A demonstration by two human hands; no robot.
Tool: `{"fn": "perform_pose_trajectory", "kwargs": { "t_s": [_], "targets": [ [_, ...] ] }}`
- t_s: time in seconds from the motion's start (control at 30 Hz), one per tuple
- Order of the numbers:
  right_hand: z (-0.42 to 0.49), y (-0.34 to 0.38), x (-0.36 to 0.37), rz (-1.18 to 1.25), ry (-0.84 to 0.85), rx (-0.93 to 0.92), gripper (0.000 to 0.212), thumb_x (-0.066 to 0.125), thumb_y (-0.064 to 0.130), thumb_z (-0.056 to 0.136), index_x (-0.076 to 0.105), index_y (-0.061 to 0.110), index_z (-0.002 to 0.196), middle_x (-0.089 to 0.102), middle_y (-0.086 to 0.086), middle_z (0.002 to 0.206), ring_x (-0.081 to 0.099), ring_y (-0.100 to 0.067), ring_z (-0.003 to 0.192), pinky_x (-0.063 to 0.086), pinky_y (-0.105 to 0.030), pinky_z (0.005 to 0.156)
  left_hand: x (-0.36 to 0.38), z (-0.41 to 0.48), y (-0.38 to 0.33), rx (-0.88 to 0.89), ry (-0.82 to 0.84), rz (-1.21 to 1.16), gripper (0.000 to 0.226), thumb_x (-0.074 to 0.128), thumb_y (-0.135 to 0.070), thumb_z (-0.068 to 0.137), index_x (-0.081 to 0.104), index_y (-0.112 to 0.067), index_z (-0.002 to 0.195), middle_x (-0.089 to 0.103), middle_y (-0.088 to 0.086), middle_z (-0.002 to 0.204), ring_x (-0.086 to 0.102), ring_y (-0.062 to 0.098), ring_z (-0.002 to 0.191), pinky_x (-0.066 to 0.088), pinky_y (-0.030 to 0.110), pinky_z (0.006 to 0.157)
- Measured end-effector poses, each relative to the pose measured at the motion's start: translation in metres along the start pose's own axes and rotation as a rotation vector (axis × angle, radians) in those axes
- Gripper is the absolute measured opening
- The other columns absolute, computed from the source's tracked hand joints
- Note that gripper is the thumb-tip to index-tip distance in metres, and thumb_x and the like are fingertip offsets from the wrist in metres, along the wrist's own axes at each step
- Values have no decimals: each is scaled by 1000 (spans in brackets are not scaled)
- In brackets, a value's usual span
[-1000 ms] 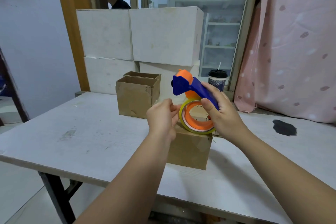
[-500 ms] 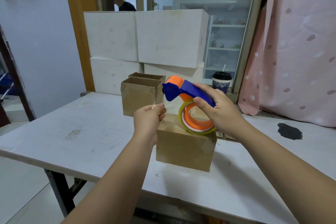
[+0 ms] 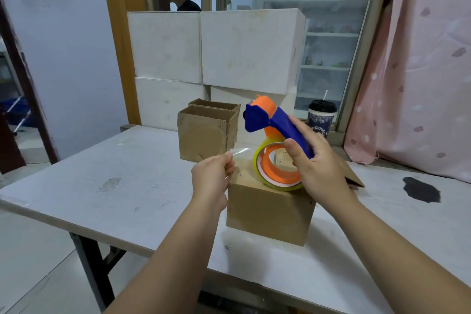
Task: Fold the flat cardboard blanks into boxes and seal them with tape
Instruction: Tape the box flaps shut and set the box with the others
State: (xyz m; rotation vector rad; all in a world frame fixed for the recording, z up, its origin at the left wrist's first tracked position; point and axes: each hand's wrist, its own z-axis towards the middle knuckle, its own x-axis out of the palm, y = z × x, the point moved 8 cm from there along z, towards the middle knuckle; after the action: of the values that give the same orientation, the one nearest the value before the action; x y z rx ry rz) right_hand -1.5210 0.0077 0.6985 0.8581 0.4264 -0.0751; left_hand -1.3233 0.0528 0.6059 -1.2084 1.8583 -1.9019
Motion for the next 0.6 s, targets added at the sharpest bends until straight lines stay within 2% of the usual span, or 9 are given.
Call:
{"fn": "perform_pose_trajectory", "kwargs": {
  "t_s": [0.03, 0.07, 0.1, 0.17, 0.3, 0.37, 0.43, 0.47, 0.6],
  "targets": [
    [-2, -2, 1, 43, -29, 0, 53, 45, 62, 81, 36, 51, 132, 49, 18, 109, 51, 2, 104, 44, -19, 96, 0, 0, 0, -14, -7, -15, 14, 67, -11, 84, 68, -10, 70, 66, 0, 63, 60, 8, 55, 50, 24, 55],
    [-4, -3, 2, 74, -50, 4, 53, 46, 61, 81, 37, 50, 132, 49, 21, 110, 53, -6, 107, 48, -35, 97, -1, 1, 1, -24, -14, -25, 13, 67, -10, 84, 68, -9, 72, 65, 1, 63, 60, 8, 53, 51, 24, 56],
    [-6, -3, 4, 96, -63, 5, 55, 46, 62, 81, 37, 50, 134, 49, 23, 112, 54, -11, 108, 50, -44, 94, -2, 1, 1, -29, -20, -31, 11, 67, -10, 84, 67, -8, 74, 65, 2, 63, 60, 8, 53, 51, 24, 56],
    [-8, -2, 7, 110, -83, -7, 60, 45, 65, 79, 36, 49, 136, 48, 24, 115, 55, -12, 107, 52, -46, 90, -5, 1, 3, -25, -35, -49, 11, 68, -15, 85, 67, -7, 77, 64, 0, 58, 60, 8, 50, 51, 22, 54],
    [-9, -6, 7, 119, -101, -14, 56, 44, 66, 79, 33, 53, 133, 47, 26, 117, 55, -11, 108, 52, -43, 91, -7, 1, 7, 13, -58, -44, 27, 66, -34, 87, 66, -13, 71, 62, -8, 50, 60, 9, 54, 48, 22, 54],
    [-8, -8, 6, 141, -100, -13, 53, 46, 64, 80, 34, 54, 131, 49, 25, 119, 54, -4, 108, 51, -30, 91, -8, 3, 8, 13, -68, -9, 27, 65, -32, 88, 66, -13, 69, 60, -8, 49, 57, 8, 53, 44, 18, 48],
    [-9, -8, 5, 172, -106, -15, 51, 47, 63, 79, 36, 56, 128, 51, 26, 119, 53, 7, 105, 44, -9, 86, -8, 6, 6, 37, -70, 43, 28, 65, -28, 89, 65, -12, 65, 59, -7, 49, 54, 8, 49, 41, 17, 44],
    [-9, -7, 5, 180, -110, -15, 49, 47, 62, 79, 36, 57, 126, 52, 27, 119, 52, 11, 103, 41, -4, 83, -8, 8, 4, 58, -68, 78, 29, 65, -27, 89, 65, -11, 65, 58, -6, 50, 53, 8, 49, 41, 18, 44],
    [-9, -7, 3, 176, -111, -15, 45, 47, 61, 79, 35, 59, 123, 51, 30, 117, 51, 13, 102, 40, -3, 81, -7, 12, 1, 108, -50, 188, 28, 64, -24, 90, 68, -10, 67, 58, -4, 52, 51, 10, 50, 42, 22, 50]
  ]
}}
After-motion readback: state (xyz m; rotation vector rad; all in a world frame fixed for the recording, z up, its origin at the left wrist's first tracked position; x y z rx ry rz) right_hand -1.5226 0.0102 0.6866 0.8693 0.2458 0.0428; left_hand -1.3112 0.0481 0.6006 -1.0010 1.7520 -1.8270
